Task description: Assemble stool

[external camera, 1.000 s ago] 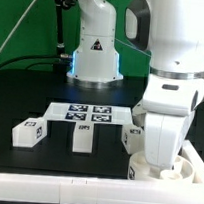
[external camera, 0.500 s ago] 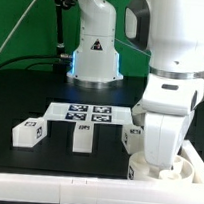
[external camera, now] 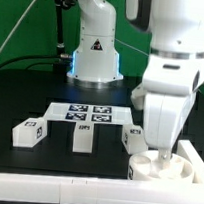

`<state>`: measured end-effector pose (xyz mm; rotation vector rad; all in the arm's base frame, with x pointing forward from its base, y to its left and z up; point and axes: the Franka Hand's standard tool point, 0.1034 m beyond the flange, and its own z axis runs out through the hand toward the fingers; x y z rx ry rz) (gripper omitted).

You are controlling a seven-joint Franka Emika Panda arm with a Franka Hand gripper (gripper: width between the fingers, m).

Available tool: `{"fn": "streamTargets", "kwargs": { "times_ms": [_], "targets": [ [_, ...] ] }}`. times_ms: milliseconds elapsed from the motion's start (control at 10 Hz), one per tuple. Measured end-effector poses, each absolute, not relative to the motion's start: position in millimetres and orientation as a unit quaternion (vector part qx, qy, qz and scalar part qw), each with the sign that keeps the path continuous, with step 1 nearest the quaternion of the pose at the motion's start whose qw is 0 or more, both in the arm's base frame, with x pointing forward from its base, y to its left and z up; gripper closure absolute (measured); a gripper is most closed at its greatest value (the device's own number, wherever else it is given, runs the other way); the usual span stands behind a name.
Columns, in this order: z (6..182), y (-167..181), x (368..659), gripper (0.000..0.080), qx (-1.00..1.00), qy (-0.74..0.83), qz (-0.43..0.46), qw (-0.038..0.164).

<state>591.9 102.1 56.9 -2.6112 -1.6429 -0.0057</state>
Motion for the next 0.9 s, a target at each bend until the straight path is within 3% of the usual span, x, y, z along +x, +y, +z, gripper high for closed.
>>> {"fn": "streamTargets", "kwargs": {
  "times_ms": [200, 500, 900],
  "targets": [
    [70.3, 100.1, 595.1, 0.0150, -0.868, -0.495, -0.006, 0.024],
    [68.4, 100.2, 594.3, 0.0150, -0.892, -0.450, -0.004, 0.025],
    [69.3, 84.0, 583.9, 0.0150, -0.970, -0.242, 0.003, 0.017]
  ]
}}
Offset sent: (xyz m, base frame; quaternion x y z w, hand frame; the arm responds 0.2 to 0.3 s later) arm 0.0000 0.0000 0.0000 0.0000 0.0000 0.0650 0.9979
